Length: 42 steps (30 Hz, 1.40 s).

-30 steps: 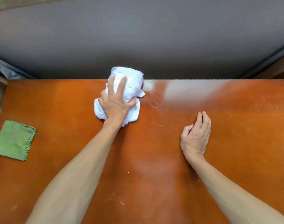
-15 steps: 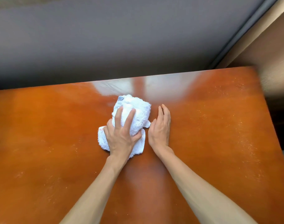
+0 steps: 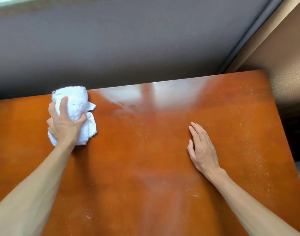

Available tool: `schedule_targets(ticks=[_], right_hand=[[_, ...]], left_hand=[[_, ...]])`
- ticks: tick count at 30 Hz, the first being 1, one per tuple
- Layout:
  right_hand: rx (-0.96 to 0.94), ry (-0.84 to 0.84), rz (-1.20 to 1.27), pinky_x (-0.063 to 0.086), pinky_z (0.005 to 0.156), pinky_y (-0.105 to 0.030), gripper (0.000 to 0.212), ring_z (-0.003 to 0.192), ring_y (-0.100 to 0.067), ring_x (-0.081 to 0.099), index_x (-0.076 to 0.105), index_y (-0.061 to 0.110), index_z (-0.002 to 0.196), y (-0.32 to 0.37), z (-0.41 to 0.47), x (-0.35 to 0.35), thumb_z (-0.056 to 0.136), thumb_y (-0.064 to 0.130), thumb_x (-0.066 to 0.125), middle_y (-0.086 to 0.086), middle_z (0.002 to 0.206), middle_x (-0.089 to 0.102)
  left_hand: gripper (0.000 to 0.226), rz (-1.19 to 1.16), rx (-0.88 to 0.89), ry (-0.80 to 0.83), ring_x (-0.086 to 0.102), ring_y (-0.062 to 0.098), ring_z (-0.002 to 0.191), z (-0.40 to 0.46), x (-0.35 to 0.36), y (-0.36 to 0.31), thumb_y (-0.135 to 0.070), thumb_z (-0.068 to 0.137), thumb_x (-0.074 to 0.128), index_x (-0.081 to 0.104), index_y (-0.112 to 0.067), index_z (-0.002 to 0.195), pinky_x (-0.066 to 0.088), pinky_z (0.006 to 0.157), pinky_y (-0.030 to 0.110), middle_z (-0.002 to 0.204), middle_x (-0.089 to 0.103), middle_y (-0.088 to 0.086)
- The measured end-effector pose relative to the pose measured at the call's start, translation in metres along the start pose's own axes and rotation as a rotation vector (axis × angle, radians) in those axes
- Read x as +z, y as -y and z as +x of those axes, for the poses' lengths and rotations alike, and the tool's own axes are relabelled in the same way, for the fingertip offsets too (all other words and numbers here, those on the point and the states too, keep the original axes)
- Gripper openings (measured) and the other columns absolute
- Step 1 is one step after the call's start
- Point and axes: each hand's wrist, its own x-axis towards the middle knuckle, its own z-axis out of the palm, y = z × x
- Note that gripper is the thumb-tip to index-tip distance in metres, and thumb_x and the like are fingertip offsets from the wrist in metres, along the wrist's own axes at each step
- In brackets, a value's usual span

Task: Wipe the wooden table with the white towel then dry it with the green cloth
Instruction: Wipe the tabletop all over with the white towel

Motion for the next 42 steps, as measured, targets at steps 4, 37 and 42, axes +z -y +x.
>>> schedule_targets(ticks=[4, 37, 42], right_hand=[[0.006, -0.037, 0.000, 0.034, 0.118, -0.038, 0.051, 0.142, -0.026, 0.041, 0.049, 0.000, 0.144, 0.000, 0.000, 0.004, 0.097, 0.017, 0.041, -0.015, 0.150, 0.048], [0.000, -0.060, 0.013, 0.037, 0.116, -0.032, 0.051, 0.140, -0.020, 0.043, 0.054, 0.002, 0.140, 0.002, 0.001, 0.000, 0.092, 0.013, 0.044, -0.010, 0.145, 0.054], [0.006, -0.056, 0.015, 0.024, 0.122, -0.026, 0.051, 0.140, -0.022, 0.042, 0.054, 0.001, 0.140, 0.002, 0.002, 0.001, 0.091, 0.011, 0.045, -0.011, 0.146, 0.053]], left_hand=[[0.073, 0.021, -0.086, -0.062, 0.048, 0.049, 0.117, -0.017, 0.009, -0.015, -0.056, 0.087, 0.065, 0.030, -0.037, 0.148, 0.042, 0.098, 0.055, 0.158, 0.025, 0.009], [0.072, -0.012, -0.024, -0.075, 0.046, 0.051, 0.114, -0.027, 0.034, -0.077, -0.052, 0.085, 0.069, 0.033, -0.038, 0.147, 0.040, 0.092, 0.056, 0.158, 0.026, 0.007], [0.072, 0.020, -0.095, -0.080, 0.047, 0.049, 0.109, -0.050, 0.047, -0.119, -0.055, 0.087, 0.065, 0.031, -0.040, 0.148, 0.040, 0.088, 0.052, 0.160, 0.024, 0.009]])
